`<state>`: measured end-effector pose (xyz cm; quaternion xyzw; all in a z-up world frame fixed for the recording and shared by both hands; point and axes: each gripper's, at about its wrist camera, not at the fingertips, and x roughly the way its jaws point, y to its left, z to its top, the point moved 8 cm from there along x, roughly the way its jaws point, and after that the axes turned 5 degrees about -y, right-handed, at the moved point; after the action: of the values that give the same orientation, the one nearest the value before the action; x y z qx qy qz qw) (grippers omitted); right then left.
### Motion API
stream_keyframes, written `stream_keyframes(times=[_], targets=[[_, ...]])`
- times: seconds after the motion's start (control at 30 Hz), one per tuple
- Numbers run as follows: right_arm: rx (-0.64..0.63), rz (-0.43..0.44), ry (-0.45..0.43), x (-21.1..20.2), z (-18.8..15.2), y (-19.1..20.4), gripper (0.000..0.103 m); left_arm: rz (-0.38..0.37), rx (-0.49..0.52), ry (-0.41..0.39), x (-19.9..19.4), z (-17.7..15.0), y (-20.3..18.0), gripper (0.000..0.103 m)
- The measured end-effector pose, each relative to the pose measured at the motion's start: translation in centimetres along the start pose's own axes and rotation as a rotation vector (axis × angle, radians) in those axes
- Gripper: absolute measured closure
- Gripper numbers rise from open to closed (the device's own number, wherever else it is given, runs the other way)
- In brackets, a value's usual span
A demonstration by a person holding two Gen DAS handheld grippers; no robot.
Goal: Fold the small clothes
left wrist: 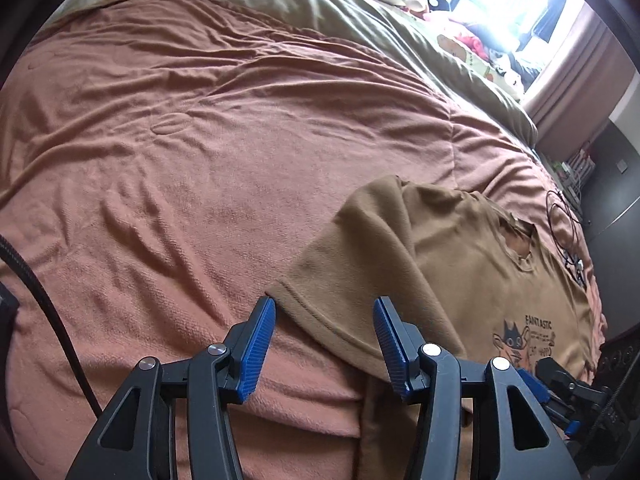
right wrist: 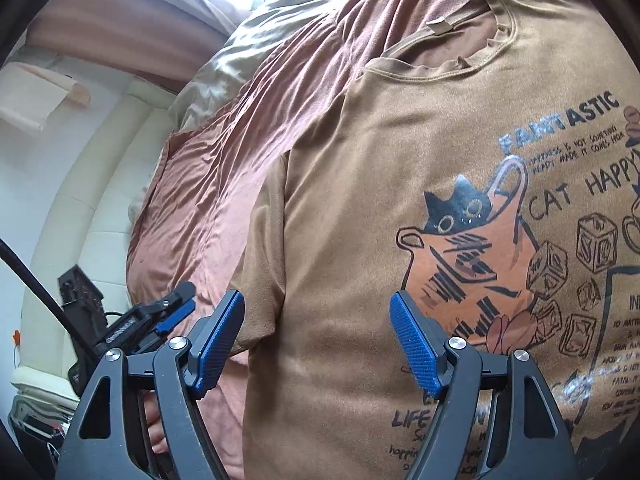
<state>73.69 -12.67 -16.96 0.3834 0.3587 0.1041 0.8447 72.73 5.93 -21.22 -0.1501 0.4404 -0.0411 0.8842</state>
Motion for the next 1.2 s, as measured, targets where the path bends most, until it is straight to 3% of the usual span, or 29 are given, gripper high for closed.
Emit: stream_keyframes(times=[0.1, 0.23, 0.3, 0.33, 0.4, 0.8, 1.2], targets=[[-0.008, 0.009, 0.01, 0.6, -0.1, 0.2, 0.035, 0.036, 0.015, 0.007, 1.8, -0.1, 1.0, 0.05], [-0.016, 0.007, 0.023, 1.2, -0.3, 0.3, 0.036, 0.05, 0.0, 0.032, 4.3, -0.4, 2.1, 0.053], [-0.014, 0.006, 0.021, 1.2, -0.1, 0.1, 0.036, 0.047, 0.003, 0.053, 5.3, -0.7, 2.3, 0.078], [-0.014, 0.005, 0.019, 1.0, 0.0, 0.0, 0.036, 0.058, 0.003, 0.053, 5.3, -0.8, 2.4, 0.081], [-0.017, -0.001, 0.009, 0.7, 0.2, -0.1, 0.036, 0.032, 0.0, 0.047, 4.8, -0.5, 1.9, 0.096], [0.004, 0.013, -0.054, -3.8, 1.2, -1.7, 0.036, -0.098, 0.106, -0.04, -0.1, 3.5, -7.6, 0.096], [0.006, 0.009, -0.082, -7.5, 3.0, -4.4, 0.036, -0.153, 0.223, -0.014, 1.3, 4.2, -16.8, 0.096]])
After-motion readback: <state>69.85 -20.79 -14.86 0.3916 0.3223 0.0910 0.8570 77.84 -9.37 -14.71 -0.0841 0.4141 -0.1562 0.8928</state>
